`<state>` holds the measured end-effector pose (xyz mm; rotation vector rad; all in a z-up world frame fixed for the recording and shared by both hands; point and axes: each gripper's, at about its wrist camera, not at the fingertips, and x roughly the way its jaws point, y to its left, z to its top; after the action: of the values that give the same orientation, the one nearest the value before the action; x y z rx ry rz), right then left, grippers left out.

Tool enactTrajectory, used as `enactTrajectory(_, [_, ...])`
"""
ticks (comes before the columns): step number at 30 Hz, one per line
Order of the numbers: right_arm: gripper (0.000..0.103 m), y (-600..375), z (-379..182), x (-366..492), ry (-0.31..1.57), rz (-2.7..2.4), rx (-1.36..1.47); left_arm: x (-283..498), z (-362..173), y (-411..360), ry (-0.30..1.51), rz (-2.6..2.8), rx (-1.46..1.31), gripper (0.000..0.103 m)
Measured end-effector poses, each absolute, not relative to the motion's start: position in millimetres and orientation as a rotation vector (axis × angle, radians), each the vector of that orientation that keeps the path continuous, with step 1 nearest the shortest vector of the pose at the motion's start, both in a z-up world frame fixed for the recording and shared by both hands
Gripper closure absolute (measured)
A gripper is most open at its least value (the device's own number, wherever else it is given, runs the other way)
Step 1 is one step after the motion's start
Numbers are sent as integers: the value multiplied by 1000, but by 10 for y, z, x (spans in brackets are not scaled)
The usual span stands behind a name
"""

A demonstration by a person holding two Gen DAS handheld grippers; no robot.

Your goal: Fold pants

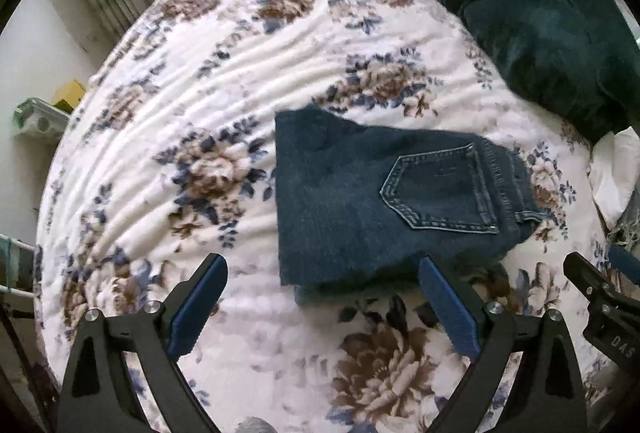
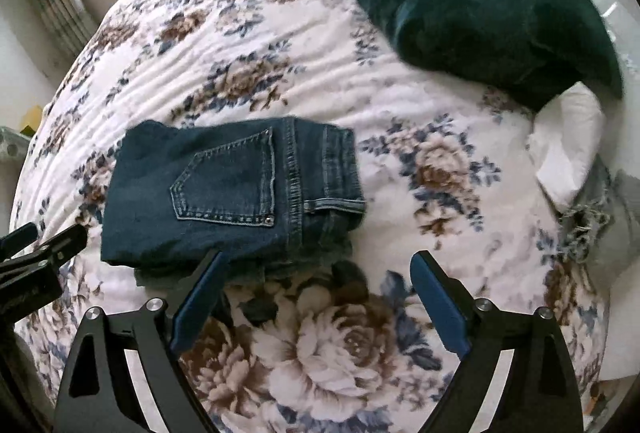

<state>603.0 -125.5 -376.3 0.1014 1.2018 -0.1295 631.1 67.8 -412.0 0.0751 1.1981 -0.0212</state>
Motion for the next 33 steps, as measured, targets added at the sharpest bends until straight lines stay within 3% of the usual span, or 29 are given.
enactTrajectory(22, [8, -1454, -1070, 3717, 944, -76, 14, 4000, -1640, 385, 912, 50, 19, 5])
enactTrajectory(33, [8, -1521, 122, 2592, 850, -55, -4, 3024, -771, 361, 815, 69, 13, 5])
